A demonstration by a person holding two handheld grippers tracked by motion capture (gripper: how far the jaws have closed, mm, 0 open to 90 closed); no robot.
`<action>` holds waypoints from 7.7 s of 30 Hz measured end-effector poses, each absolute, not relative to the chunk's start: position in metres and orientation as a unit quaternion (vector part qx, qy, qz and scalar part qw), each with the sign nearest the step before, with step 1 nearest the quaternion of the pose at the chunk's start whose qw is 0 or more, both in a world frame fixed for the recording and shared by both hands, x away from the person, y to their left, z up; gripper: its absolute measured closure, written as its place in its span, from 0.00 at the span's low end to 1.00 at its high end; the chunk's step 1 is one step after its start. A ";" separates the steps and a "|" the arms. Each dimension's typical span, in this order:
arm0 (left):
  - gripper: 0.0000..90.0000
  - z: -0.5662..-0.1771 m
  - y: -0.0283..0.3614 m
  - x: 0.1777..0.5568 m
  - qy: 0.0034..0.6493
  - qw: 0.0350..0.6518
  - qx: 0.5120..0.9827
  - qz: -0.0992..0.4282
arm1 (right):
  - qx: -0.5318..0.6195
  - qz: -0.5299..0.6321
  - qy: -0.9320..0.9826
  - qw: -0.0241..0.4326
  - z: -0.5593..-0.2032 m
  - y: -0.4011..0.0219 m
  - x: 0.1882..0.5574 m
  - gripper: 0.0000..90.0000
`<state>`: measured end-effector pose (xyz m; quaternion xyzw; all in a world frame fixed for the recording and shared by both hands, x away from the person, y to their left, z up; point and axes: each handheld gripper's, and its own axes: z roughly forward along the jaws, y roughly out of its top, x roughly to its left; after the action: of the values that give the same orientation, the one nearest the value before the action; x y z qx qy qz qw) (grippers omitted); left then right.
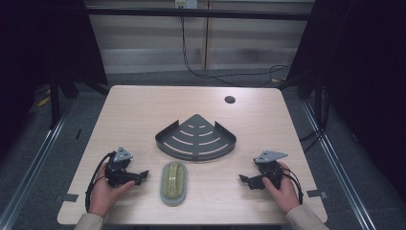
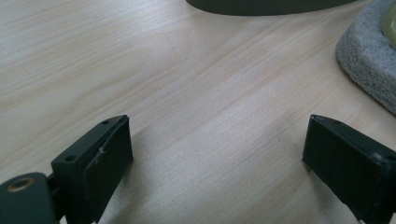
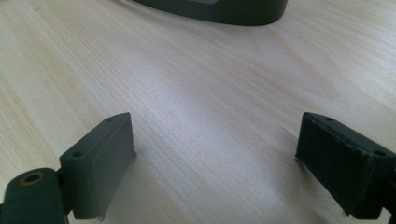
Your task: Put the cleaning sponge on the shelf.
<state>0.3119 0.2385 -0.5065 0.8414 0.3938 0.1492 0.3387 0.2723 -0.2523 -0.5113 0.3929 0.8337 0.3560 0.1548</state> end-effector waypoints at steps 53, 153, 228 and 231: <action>0.33 -0.403 0.129 0.327 0.394 0.141 0.905 -0.070 | 0.393 0.356 0.834 0.155 -0.511 -0.252 0.272 0.12; 0.80 -0.333 0.118 0.390 0.355 0.117 0.926 -0.044 | 0.393 0.357 0.833 0.155 -0.511 -0.252 0.273 0.12; 0.80 -0.344 0.084 0.460 0.337 0.123 0.933 -0.026 | 0.393 0.356 0.833 0.156 -0.511 -0.252 0.272 0.12; 0.80 -0.345 0.081 0.461 0.336 0.123 0.933 -0.025 | 0.393 0.356 0.833 0.156 -0.511 -0.252 0.272 0.12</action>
<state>0.4615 0.0810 -0.3448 0.9334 0.3363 -0.0246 0.1228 0.2725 -0.2522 -0.5113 0.3930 0.8332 0.3563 0.1563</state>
